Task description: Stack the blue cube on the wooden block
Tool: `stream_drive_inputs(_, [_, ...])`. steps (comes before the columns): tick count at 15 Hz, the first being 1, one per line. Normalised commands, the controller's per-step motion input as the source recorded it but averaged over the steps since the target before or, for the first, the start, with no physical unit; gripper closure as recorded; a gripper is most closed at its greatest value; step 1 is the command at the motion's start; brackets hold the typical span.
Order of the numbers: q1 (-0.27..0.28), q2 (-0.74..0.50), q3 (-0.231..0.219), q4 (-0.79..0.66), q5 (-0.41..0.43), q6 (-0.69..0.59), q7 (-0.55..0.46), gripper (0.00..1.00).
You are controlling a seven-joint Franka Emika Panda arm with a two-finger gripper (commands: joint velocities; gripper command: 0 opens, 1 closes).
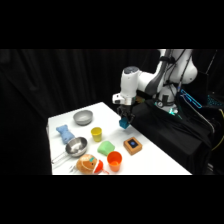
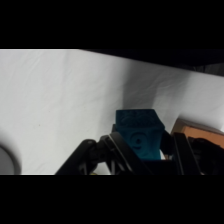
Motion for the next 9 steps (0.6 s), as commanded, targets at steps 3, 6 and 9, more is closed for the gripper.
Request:
stream_drive_inputs(3, [0.154, -0.31, 0.239, -0.04, 0.077, -0.23, 0.37, 0.69])
stream_drive_inputs(6, [0.159, -0.24, 0.234, -0.01, 0.098, -0.23, 0.34, 0.69])
stream_drive_inputs(9, [0.140, -0.16, 0.185, -0.03, 0.133, -0.12, 0.25, 0.69])
